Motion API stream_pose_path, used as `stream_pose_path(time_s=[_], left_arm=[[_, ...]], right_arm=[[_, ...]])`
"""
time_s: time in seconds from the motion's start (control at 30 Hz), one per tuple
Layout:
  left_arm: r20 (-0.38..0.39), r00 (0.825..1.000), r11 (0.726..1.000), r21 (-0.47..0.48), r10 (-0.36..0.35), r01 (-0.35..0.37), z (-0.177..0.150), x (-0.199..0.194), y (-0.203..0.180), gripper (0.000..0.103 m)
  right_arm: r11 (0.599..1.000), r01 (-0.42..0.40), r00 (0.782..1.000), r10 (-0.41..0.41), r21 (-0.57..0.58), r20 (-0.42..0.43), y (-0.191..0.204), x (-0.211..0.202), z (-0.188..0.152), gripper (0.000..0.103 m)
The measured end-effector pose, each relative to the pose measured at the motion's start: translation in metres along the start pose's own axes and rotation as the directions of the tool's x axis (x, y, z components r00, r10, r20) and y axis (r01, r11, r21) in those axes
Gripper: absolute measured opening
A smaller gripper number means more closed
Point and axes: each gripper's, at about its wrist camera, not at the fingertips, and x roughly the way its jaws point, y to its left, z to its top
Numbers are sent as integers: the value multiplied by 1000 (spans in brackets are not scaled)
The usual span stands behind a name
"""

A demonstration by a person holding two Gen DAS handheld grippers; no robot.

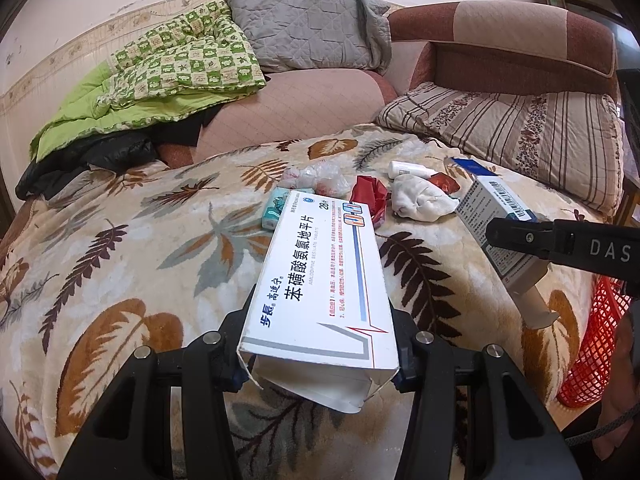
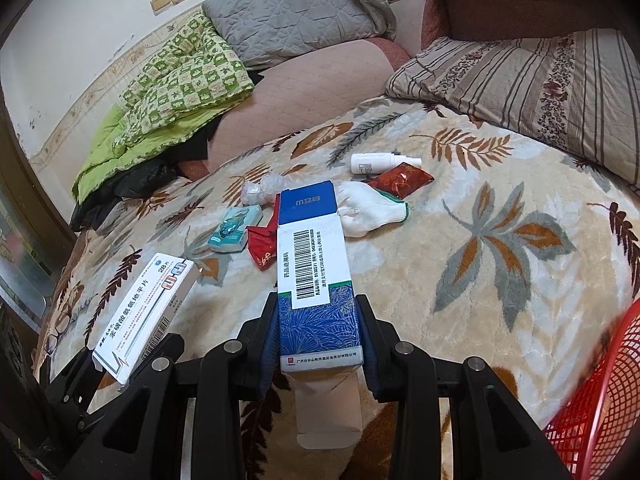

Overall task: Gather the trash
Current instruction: 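Lift the white box and blue-and-white box above the bed with both tools, then carry both boxes over the red wastebasket and open both tools to drop them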

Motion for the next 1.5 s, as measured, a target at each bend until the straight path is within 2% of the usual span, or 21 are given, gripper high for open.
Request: stream_pose_path(time_s=[0.23, 0.57, 0.83, 1.3, 1.4, 1.5], left_arm=[[-2, 1000, 1000, 12, 12, -12, -3, 0, 1, 50], [-17, 998, 998, 26, 55, -55, -10, -2, 3, 50], [-19, 997, 997, 29, 68, -68, -11, -4, 3, 50], [-22, 998, 998, 29, 61, -60, -10, -3, 0, 50], [-18, 999, 998, 31, 46, -46, -10, -5, -4, 50], [-12, 1000, 999, 43, 1, -1, -8, -9, -11, 50]], right_arm=[[997, -23, 1000, 22, 74, 11, -16, -17, -4, 38], [1000, 13, 998, -13, -2, 55, -3, -38, -13, 39], [1000, 16, 998, -16, 1, 59, -5, -41, -14, 39], [1000, -1, 998, -1, 25, 57, -9, -43, -13, 39], [999, -18, 998, 15, 51, 62, -13, -49, -15, 39], [994, -44, 997, 38, 97, 65, -22, -59, -18, 39]])
